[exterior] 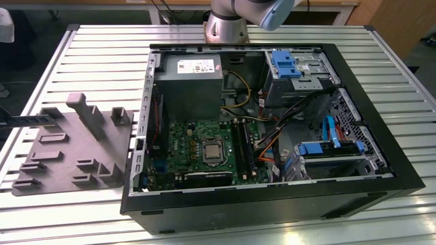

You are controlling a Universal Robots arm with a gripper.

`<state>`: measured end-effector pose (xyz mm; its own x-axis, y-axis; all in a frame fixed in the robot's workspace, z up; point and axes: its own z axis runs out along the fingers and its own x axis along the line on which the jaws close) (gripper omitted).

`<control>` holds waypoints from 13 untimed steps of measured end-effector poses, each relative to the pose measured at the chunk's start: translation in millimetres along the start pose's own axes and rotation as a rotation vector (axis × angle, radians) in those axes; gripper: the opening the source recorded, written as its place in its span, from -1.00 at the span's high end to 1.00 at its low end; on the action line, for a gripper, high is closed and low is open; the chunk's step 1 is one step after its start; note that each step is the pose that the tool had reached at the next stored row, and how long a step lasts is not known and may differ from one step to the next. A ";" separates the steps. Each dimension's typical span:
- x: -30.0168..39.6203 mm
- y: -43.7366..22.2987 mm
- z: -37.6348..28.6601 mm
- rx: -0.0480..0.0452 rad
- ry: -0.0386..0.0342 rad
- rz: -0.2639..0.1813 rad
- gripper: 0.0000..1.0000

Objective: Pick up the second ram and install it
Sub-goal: 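Pick up the second ram and move it above second insertion slot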

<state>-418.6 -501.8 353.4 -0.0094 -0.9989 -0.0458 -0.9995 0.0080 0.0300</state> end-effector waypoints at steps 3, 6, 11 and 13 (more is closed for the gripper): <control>-0.2 0.2 -6.4 0.0003 -0.0026 0.000 0.77; -0.5 0.6 -12.2 0.0008 -0.0046 0.000 0.77; -1.0 1.2 -22.4 0.0013 -0.0094 0.000 0.77; -1.2 1.5 -26.9 0.0016 -0.0105 0.000 0.77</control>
<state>-419.3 -501.8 380.4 -0.0092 -0.9984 -0.0563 -0.9996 0.0077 0.0283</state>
